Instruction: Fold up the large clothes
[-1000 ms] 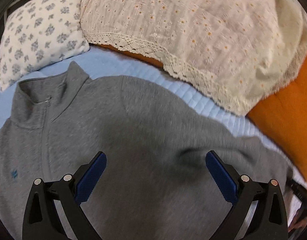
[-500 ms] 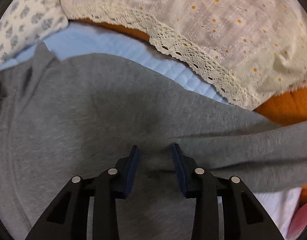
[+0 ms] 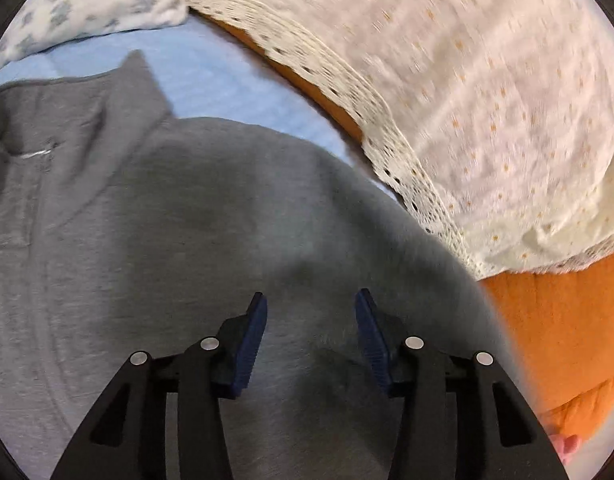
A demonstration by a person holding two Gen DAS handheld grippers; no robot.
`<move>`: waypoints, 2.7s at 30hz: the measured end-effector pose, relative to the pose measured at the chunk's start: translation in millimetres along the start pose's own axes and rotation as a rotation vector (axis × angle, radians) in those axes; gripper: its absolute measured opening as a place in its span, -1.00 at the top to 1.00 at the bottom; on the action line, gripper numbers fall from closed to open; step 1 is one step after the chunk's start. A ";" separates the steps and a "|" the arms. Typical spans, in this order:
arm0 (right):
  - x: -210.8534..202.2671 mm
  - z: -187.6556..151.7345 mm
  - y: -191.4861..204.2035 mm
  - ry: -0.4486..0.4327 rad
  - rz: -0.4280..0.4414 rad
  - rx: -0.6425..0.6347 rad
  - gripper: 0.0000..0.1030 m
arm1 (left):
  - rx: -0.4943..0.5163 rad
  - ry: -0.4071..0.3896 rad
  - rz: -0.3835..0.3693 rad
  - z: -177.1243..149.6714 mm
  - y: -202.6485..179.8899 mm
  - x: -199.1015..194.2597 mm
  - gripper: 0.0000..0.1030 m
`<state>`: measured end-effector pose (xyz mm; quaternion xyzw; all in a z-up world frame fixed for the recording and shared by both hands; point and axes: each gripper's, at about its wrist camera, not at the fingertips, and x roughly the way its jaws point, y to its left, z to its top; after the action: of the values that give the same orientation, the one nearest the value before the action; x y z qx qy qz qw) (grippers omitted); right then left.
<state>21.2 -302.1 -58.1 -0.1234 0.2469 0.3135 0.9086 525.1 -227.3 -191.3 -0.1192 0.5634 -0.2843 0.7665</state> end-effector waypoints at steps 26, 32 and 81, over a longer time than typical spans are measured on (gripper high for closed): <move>139.6 -78.0 -131.8 0.196 -0.217 0.483 -0.34 | 0.278 -0.192 0.182 -97.4 -9.4 -71.0 -0.16; 235.3 -104.0 -224.5 0.329 -0.258 0.653 -0.28 | 0.237 -0.190 0.259 -140.6 -4.2 -71.3 -0.16; 177.4 -31.3 -2.8 0.181 -0.271 0.310 -0.63 | -0.544 -0.409 0.533 -363.4 320.1 -481.9 -0.60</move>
<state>132.2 -225.8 -177.8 -0.0421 0.3537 0.1345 0.9247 185.1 356.7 -91.1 -0.2212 0.4656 0.1120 0.8496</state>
